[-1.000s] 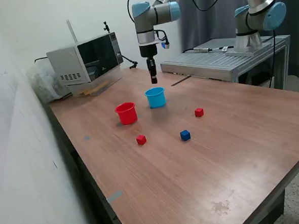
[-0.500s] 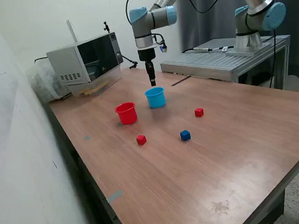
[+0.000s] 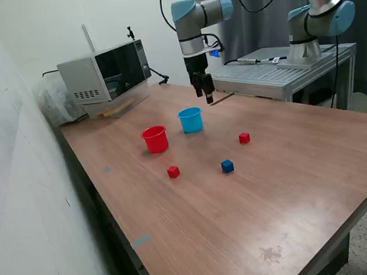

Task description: Place red objects in the red bin, and blue objects in the blue bin.

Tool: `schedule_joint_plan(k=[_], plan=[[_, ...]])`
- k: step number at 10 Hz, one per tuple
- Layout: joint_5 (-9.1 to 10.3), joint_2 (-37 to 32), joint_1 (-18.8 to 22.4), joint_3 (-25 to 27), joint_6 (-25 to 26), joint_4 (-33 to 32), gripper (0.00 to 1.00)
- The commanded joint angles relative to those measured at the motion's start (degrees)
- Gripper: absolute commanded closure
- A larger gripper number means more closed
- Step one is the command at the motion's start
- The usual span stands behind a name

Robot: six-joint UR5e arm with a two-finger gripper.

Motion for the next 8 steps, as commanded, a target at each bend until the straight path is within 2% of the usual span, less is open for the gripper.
schedule_joint_plan(k=[1,2,3,5,8], plan=[[2.69,-0.8,7.79,0.18,-2.35,1.28,0.0],[4.01,-0.98,9.73,0.18,-2.35,1.28,0.0],[4.11,-0.98,11.57,0.18,-2.35,1.2,0.0],[7.0,0.33,12.47,-0.08,-2.96,0.5,0.0],[7.02,7.35,12.21,-0.87,-9.45,-2.4,0.0]])
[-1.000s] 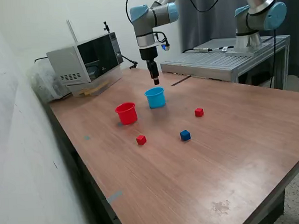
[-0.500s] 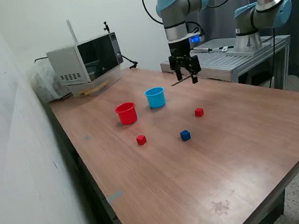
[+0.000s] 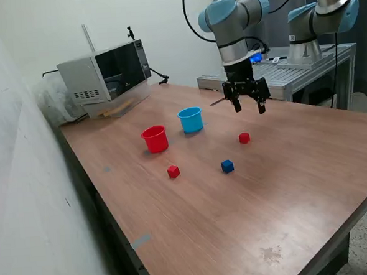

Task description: Place red objects in the red bin, and blue objects in the blue bin.

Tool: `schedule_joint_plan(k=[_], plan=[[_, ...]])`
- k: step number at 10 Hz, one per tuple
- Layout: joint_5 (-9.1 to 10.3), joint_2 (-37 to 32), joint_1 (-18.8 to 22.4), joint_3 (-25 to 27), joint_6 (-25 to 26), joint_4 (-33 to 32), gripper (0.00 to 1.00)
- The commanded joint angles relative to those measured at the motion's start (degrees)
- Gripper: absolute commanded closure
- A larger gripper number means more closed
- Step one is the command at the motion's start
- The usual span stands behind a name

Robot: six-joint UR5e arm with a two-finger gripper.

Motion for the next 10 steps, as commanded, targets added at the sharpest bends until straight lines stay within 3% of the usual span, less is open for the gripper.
schedule_joint_plan(k=[1,10], plan=[[0.1,4.75,-0.67,-0.62,-5.03,-2.09,0.0],[-0.25,7.4,-1.82,-1.68,-8.74,-2.71,0.0]])
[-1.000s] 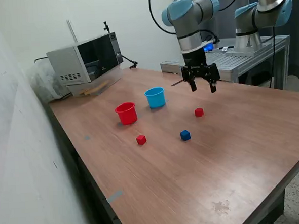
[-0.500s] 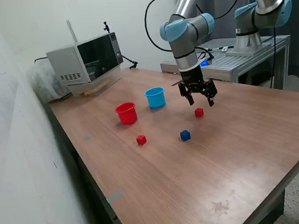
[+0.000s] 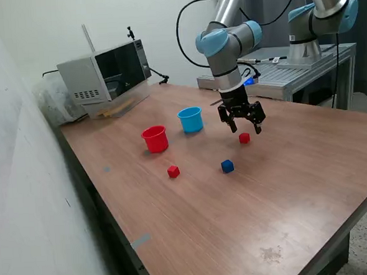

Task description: Place red objects in the red bin, and blue objects in the blue bin.

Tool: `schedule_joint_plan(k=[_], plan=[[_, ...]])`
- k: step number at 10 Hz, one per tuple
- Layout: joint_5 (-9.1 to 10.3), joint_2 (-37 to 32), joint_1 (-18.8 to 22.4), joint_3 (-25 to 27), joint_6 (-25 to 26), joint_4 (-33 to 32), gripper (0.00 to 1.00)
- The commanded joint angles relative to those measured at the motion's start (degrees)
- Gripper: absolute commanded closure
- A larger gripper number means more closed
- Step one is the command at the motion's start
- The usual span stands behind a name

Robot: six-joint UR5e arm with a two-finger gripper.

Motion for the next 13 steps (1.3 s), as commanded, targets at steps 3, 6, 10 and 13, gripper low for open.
schedule_joint_plan(k=[3,6,10,13], plan=[[-0.07,0.83,-0.13,-0.45,-0.23,-0.2,1.0],[-1.11,1.09,-0.48,-0.45,-0.32,-0.2,1.0],[-1.74,-1.53,-2.77,-1.94,-0.23,-0.37,1.0],[-2.0,-5.05,-5.83,-8.51,4.59,-0.28,1.0]])
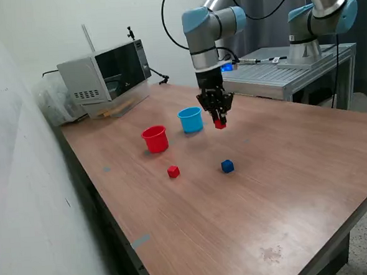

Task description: Place red objects in the red bin, and blue objects in the blue bin.

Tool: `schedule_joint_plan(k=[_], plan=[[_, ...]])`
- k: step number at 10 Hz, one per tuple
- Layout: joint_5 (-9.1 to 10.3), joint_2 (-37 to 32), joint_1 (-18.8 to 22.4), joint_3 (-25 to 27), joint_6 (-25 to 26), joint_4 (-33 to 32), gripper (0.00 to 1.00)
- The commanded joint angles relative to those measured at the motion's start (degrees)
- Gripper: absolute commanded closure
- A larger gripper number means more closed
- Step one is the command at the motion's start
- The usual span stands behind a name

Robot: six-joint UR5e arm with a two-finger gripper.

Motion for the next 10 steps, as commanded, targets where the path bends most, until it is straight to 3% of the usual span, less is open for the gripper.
schedule_joint_plan(k=[1,5,7,10], plan=[[-0.24,-1.32,-3.75,-5.81,3.51,0.09,1.0],[-0.16,0.6,-10.45,-12.33,9.4,-2.36,1.0],[-2.43,3.67,-12.12,-14.62,12.21,-3.33,1.0],[-3.06,6.93,-12.91,-15.68,12.66,-3.42,1.0]])
